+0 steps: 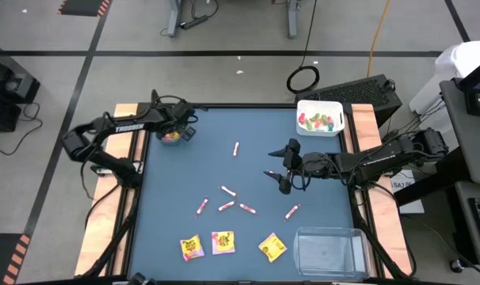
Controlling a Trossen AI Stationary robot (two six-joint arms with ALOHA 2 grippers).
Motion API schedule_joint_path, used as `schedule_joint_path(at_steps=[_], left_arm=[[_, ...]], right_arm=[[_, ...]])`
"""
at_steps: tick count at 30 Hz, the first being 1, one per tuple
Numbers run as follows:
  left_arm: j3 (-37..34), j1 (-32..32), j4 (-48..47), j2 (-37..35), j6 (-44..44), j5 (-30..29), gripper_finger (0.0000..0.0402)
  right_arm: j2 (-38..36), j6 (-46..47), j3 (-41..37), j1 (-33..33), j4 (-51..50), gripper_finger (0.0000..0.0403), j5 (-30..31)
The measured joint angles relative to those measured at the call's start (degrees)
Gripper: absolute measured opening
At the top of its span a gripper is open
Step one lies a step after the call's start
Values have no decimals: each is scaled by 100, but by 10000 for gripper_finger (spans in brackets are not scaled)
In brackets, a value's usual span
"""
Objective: Sort candy
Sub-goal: Put the yellow candy pack into the blue bin
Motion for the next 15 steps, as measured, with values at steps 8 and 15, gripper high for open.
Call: schedule_joint_path(at_steps=[8,15], left_arm=[[0,0,-195,103,-304,-324,107],[0,-33,-289,25,-244,-617,107]], right_arm=[[0,14,0,0,-58,325,-2],[0,52,0,0,-66,325,-2]])
